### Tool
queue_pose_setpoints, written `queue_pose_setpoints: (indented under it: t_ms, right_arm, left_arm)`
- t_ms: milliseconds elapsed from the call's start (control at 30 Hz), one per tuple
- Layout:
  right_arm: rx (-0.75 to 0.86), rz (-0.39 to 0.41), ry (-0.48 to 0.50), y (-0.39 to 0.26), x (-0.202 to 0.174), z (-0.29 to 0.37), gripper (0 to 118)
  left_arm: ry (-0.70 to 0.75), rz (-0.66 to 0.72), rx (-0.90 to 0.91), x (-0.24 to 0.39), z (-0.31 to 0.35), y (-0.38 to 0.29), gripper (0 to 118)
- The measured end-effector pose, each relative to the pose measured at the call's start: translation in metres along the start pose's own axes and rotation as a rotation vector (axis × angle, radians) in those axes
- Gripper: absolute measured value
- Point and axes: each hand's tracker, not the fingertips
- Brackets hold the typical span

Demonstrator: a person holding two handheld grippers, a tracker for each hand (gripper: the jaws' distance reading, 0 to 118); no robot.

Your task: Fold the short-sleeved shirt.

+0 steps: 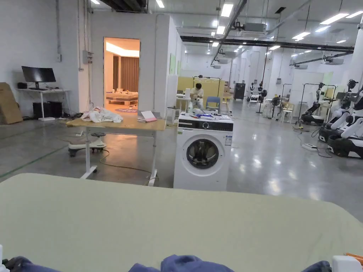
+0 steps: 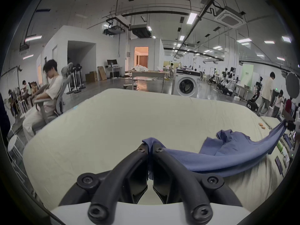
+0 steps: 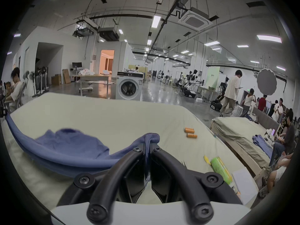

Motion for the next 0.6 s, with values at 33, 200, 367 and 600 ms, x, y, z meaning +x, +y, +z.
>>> queue_pose_setpoints:
  t_ms: [33,200,367,600]
  right_arm:
    - [-0.012,0.006,0.001,-0.009,0.0,0.006,2]
    - [-0.061,0.02,-0.004,-0.054,-0.003,0.039,2]
    - [-0.118,-0.001,-0.002,-0.089,-0.005,0.056,2]
    - [-0.166,-0.012,0.006,-0.115,-0.018,0.06,8]
  left_arm:
    - [0.003,0.01,0.002,-0.003,0.005,-0.008,0]
    - [-0.002,-0.019,-0.008,-0.007,0.039,-0.055,0]
    - [-0.006,-0.031,-0.087,-0.018,0.05,-0.096,0]
    - [0.011,-0.043,-0.142,-0.017,0.043,-0.129,12]
